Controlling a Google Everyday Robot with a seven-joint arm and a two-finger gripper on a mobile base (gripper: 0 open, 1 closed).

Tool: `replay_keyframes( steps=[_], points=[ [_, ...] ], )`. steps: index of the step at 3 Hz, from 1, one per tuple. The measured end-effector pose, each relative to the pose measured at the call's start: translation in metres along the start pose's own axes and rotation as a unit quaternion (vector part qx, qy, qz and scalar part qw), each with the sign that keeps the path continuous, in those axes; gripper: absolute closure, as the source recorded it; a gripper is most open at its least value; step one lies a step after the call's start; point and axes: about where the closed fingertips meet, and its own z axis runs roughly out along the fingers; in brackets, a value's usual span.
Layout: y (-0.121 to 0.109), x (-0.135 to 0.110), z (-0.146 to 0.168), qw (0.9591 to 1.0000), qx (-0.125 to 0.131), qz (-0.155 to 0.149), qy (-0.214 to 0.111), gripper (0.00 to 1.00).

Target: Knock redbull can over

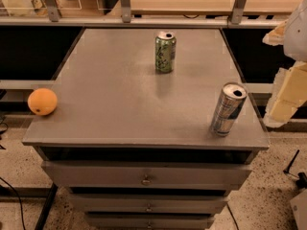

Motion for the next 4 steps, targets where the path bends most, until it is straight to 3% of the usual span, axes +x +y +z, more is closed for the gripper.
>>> replay_keyframes(
  steps=[1, 2, 3, 4],
  points=[
    [0.000, 0.000, 0.000, 1.0000, 0.001, 0.000, 0.000, 0.00],
    [-0.001, 0.005, 0.007, 0.9991, 0.002, 0.011, -0.041, 0.00],
    [-0.005, 0.017, 0.031, 0.9915, -0.008, 0.040, -0.123, 0.00],
    [-0.007, 0.024, 0.059, 0.9771, -0.026, 0.071, -0.199, 0.00]
  ],
)
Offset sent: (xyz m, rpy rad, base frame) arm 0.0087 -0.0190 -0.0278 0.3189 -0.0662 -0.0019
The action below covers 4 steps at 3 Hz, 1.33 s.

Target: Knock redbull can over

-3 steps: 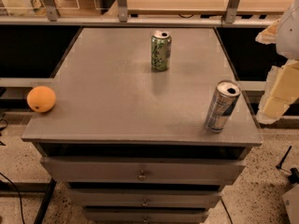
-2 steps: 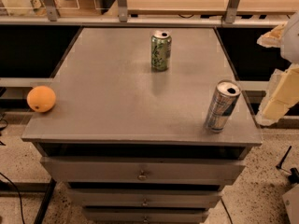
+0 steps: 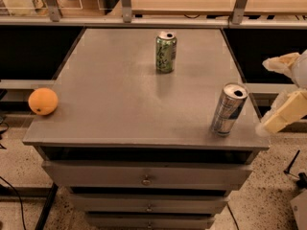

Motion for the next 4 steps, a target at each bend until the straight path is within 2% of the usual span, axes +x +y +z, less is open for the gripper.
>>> replay_keyframes(
  steps=[1, 2, 3, 4],
  points=[
    [-0.006, 0.005, 0.021, 0.9962, -0.015, 0.025, -0.082, 0.00],
    [-0.003, 0.009, 0.031, 0.9852, -0.027, 0.043, -0.164, 0.00],
    [0.003, 0.008, 0.034, 0.9712, -0.032, 0.046, -0.232, 0.00],
    [0.011, 0.003, 0.034, 0.9614, -0.022, 0.033, -0.272, 0.00]
  ],
)
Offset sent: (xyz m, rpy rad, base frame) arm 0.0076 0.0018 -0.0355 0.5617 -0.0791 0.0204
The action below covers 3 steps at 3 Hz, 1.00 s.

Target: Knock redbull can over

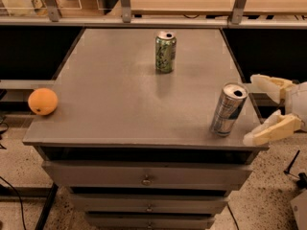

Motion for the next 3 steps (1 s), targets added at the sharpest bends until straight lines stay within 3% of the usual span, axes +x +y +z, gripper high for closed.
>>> replay_keyframes(
  steps=[2, 3],
  points=[
    [0.009, -0.006, 0.018, 0.9989, 0.007, -0.033, -0.033, 0.00],
    [0.011, -0.006, 0.030, 0.9986, -0.001, -0.031, -0.043, 0.17]
  ],
)
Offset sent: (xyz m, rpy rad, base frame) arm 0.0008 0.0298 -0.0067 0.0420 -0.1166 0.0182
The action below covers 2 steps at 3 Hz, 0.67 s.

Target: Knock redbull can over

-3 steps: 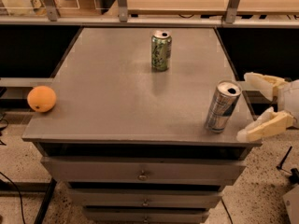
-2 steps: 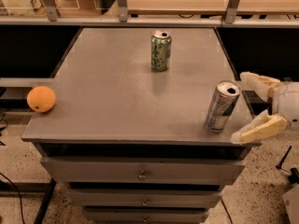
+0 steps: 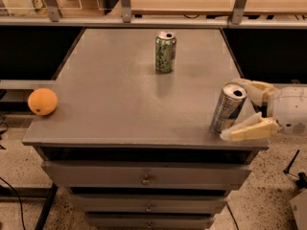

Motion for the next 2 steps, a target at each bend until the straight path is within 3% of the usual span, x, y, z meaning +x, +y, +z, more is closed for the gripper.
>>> replay_keyframes(
  steps=[2],
  points=[
    [0.0017, -0.0040, 0.0114, 0.9999, -0.009, -0.002, -0.008, 0.64]
  ],
)
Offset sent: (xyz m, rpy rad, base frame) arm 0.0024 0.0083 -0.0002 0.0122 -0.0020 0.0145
